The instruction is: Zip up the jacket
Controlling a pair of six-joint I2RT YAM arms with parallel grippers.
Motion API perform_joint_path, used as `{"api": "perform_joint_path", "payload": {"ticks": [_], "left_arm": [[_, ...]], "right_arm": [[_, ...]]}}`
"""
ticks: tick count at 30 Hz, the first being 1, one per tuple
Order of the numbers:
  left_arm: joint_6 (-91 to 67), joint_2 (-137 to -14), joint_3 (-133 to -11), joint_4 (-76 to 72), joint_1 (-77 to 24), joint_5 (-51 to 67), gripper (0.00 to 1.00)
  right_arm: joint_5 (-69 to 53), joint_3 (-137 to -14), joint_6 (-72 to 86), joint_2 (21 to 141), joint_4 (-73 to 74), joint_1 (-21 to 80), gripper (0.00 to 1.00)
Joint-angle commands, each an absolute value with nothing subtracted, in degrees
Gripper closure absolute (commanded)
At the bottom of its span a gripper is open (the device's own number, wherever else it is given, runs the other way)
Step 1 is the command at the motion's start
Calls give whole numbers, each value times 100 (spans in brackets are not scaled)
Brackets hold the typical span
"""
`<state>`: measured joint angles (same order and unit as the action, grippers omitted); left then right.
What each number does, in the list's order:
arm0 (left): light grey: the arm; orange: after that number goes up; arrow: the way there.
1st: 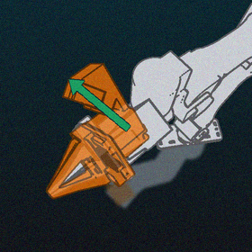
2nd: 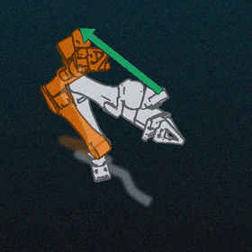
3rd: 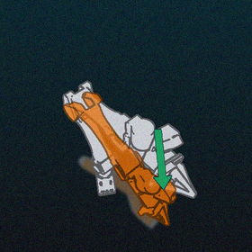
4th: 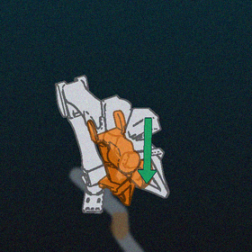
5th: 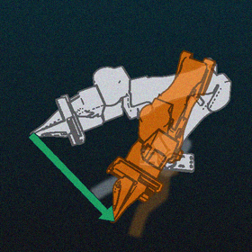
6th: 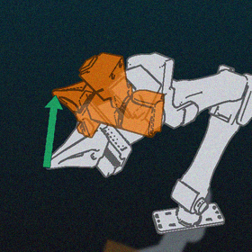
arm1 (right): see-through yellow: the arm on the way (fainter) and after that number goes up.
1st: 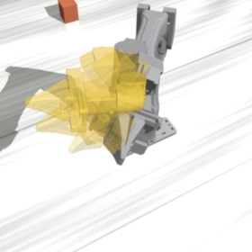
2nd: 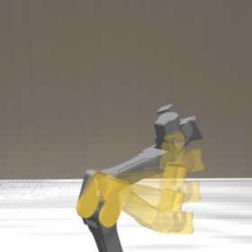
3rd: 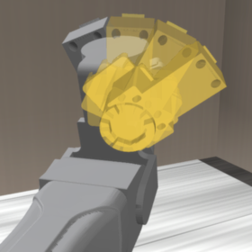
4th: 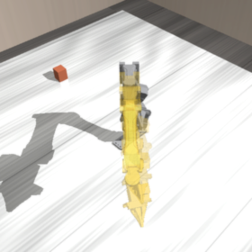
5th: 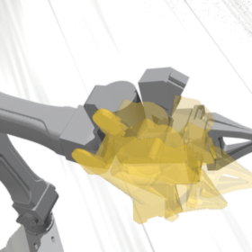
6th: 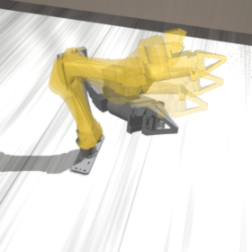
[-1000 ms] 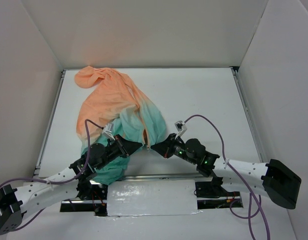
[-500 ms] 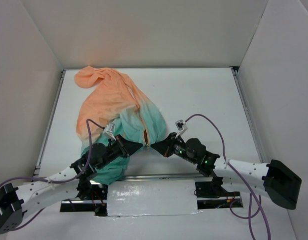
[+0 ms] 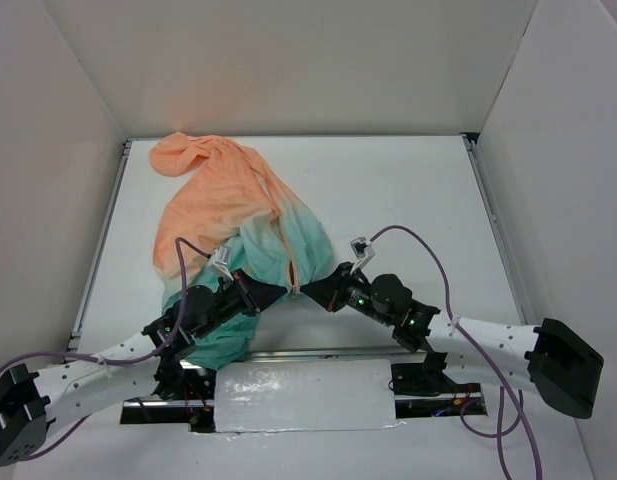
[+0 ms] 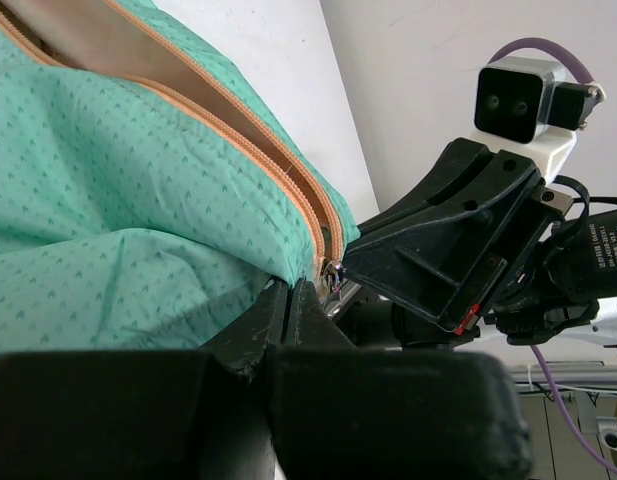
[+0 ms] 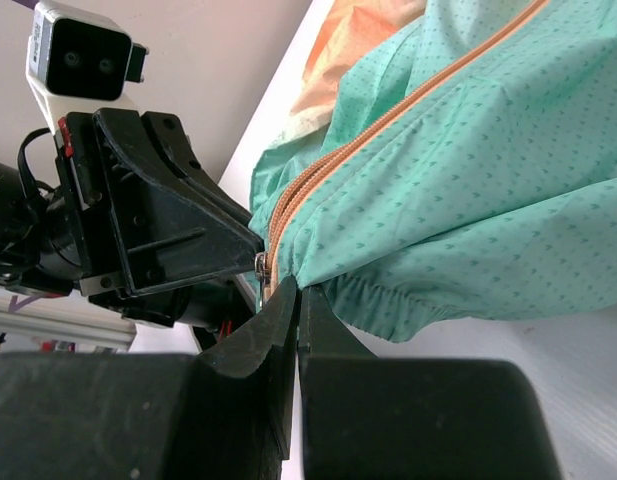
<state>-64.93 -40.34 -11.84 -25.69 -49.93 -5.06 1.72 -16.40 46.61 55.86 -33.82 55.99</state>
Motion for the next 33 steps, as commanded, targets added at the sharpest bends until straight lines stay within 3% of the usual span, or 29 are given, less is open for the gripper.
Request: {"api": "perform_joint_path", "payload": {"ticks": [1,33], "left_arm": [[-6557,-4061,-1213,-3032,-4975,-422,100],[-6557,-3850,-1195,-2935,-4975,-527,100]], "right_arm": [[211,-1907,4570,5642,-3656,5581,100],[123,-1723,4588,5687,-3788,5555,100]]}}
